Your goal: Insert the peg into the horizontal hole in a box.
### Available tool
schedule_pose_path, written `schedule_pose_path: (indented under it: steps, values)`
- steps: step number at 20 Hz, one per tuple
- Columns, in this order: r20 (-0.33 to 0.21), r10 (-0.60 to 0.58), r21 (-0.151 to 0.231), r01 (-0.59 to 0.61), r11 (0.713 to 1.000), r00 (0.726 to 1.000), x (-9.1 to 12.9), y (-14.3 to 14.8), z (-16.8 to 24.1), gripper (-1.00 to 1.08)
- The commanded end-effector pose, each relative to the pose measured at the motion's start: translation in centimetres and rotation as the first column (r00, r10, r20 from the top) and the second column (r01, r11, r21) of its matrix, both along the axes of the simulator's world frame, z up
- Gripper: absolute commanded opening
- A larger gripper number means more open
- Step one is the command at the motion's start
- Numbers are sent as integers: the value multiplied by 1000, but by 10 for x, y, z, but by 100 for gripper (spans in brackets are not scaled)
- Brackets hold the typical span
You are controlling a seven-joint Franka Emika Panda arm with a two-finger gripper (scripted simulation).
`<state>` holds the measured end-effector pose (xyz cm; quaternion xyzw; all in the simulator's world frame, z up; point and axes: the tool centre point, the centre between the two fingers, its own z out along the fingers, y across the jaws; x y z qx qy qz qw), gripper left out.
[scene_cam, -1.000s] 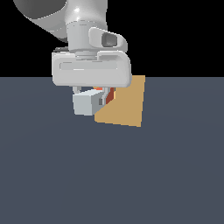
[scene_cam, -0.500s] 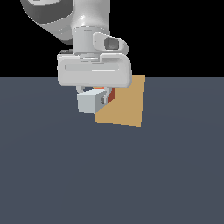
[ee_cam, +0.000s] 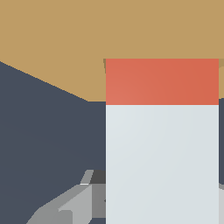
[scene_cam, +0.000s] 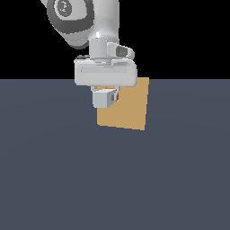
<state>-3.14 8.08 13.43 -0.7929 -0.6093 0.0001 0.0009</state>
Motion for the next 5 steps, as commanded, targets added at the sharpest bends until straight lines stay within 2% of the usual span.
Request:
schedule_pose_path:
  steps: [1, 5]
  values:
    - [5, -2, 0, 2, 1000, 1000, 5, 10, 2, -100]
    - [5, -2, 0, 2, 1000, 1000, 7, 16, 2, -100]
